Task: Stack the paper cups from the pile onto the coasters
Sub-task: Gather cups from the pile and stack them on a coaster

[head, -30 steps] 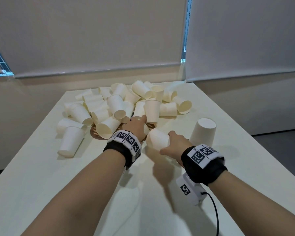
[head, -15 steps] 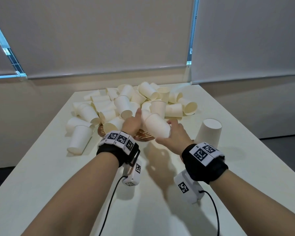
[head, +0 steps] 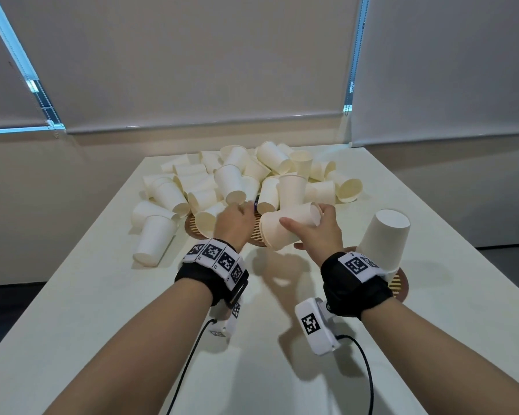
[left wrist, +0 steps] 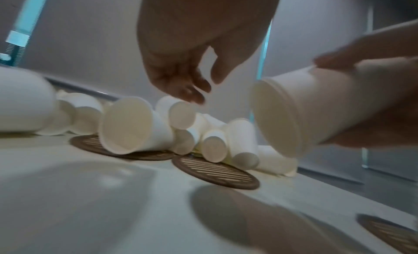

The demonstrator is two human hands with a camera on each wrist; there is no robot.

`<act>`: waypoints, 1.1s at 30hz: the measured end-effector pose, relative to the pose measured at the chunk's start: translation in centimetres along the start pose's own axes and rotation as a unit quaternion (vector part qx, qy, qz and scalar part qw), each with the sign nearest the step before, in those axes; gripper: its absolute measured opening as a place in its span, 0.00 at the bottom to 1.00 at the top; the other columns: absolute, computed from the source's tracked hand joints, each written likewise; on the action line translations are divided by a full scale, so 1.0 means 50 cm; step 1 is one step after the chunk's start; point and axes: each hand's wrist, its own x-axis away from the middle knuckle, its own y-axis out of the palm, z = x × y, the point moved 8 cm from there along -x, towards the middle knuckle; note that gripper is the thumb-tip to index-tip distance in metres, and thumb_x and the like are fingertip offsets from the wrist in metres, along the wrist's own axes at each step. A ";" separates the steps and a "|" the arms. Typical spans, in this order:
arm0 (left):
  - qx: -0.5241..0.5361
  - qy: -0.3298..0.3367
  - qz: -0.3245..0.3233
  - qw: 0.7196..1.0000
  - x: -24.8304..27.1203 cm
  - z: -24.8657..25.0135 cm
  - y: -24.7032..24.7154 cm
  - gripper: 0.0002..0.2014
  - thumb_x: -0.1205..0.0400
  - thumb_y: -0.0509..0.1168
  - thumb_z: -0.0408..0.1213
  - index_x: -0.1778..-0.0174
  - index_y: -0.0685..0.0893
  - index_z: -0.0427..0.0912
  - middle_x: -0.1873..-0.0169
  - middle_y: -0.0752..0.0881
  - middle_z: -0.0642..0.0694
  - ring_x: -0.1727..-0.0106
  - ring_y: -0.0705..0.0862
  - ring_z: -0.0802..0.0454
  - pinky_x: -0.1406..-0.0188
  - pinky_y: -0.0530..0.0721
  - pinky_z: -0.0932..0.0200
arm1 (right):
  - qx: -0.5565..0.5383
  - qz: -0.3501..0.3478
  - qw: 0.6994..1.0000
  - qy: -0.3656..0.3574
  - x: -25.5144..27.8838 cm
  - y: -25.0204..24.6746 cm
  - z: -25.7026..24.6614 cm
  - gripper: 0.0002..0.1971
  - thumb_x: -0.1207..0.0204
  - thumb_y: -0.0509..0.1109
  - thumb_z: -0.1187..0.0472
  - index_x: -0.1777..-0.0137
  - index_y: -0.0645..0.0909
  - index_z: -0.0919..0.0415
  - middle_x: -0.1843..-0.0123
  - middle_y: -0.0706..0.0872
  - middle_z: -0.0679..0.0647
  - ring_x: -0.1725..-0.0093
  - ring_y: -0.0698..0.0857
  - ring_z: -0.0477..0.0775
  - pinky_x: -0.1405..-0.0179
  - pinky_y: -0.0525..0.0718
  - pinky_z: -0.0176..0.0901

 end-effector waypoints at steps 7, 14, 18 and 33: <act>-0.054 -0.102 0.062 0.991 -0.034 -0.108 -0.052 0.16 0.21 0.62 0.36 0.39 0.84 0.42 0.33 0.77 0.35 0.28 0.72 0.38 0.30 0.71 0.50 | -0.008 -0.004 0.999 0.032 -0.011 0.010 0.027 0.37 0.33 0.79 0.56 0.28 0.64 0.60 0.40 0.74 0.52 0.43 0.79 0.55 0.52 0.89 0.53; 0.039 -0.083 0.038 0.995 -0.027 -0.108 -0.044 0.16 0.18 0.60 0.37 0.39 0.85 0.33 0.37 0.83 0.34 0.31 0.77 0.37 0.33 0.77 0.51 | -0.027 0.002 0.999 0.047 -0.025 0.021 0.038 0.36 0.30 0.76 0.53 0.27 0.63 0.61 0.39 0.73 0.53 0.43 0.81 0.58 0.52 0.89 0.51; 0.095 -0.099 0.136 0.981 -0.008 -0.101 -0.096 0.15 0.15 0.57 0.35 0.39 0.82 0.32 0.39 0.83 0.34 0.36 0.79 0.37 0.45 0.76 0.54 | -0.038 0.001 0.998 0.048 -0.028 0.028 0.045 0.36 0.29 0.75 0.53 0.26 0.61 0.62 0.40 0.73 0.54 0.40 0.81 0.61 0.51 0.88 0.50; 0.363 -0.148 -0.115 0.913 0.067 -0.017 0.032 0.20 0.19 0.56 0.52 0.48 0.86 0.42 0.48 0.88 0.41 0.45 0.86 0.41 0.41 0.85 0.44 | -0.115 -0.018 0.993 0.016 -0.018 0.065 0.038 0.59 0.55 0.89 0.50 0.23 0.62 0.58 0.33 0.80 0.55 0.38 0.84 0.57 0.40 0.85 0.59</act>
